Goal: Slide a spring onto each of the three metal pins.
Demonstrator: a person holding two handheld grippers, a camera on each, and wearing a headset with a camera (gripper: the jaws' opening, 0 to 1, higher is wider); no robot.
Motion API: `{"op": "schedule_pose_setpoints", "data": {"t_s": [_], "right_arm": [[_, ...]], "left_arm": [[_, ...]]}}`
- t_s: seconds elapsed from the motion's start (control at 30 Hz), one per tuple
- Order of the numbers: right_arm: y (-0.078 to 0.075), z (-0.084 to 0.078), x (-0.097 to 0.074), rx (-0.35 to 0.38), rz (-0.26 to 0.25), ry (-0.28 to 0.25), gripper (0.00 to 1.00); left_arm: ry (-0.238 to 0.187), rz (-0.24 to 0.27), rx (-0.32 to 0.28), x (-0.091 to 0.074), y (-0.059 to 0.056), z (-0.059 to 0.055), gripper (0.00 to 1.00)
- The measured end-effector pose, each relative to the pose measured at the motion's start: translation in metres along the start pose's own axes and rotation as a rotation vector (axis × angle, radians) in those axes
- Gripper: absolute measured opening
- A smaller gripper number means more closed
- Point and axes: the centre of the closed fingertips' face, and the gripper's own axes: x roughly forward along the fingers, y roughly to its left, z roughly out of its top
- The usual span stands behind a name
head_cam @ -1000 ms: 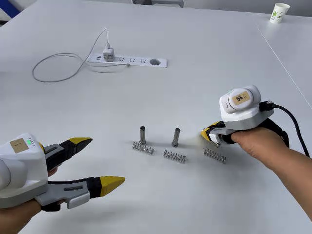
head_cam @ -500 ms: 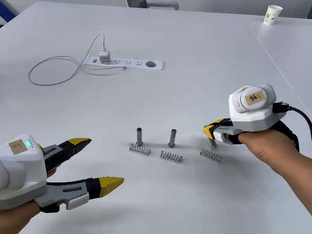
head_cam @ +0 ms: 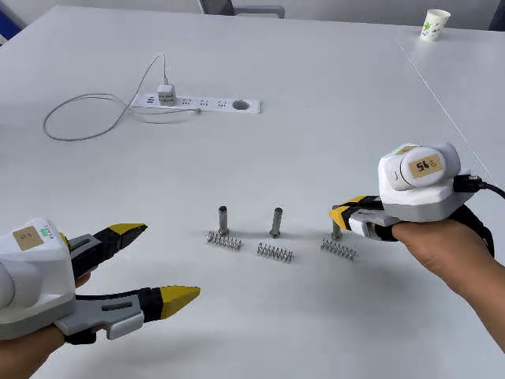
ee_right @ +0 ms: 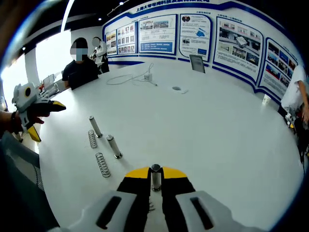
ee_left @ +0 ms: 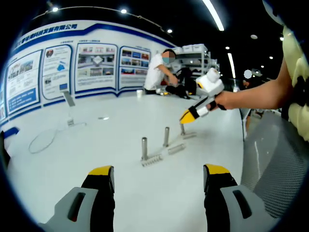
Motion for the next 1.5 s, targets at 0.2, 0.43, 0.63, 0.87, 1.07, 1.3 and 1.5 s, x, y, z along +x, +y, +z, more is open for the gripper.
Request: {"op": "schedule_pose_setpoints", "data": {"t_s": [0.2, 0.43, 0.63, 0.87, 1.07, 1.3, 1.5], "right_arm": [[0.000, -0.005, -0.005, 0.013, -0.006, -0.005, 0.09], [-0.003, -0.008, -0.007, 0.041, -0.007, 0.002, 0.09], [-0.001, -0.007, -0.006, 0.023, -0.008, 0.002, 0.10], [-0.003, -0.008, -0.008, 0.022, -0.008, -0.006, 0.13], [-0.004, -0.009, -0.014, 0.014, -0.003, -0.015, 0.15], [-0.007, -0.014, -0.022, -0.015, 0.021, -0.034, 0.17], [-0.004, -0.025, -0.023, -0.042, 0.077, -0.018, 0.18]], "left_arm": [[-0.001, -0.002, 0.000, 0.001, -0.001, 0.000, 0.77], [-0.001, -0.006, 0.002, 0.002, -0.003, 0.001, 0.77], [-0.001, -0.006, 0.004, 0.001, -0.003, 0.001, 0.77], [-0.001, -0.002, 0.004, 0.000, -0.002, 0.001, 0.77], [-0.002, -0.006, 0.009, 0.001, -0.003, 0.002, 0.77], [-0.003, -0.010, 0.019, 0.001, -0.004, 0.005, 0.77], [0.000, -0.011, 0.023, 0.001, -0.004, 0.004, 0.77]]}}
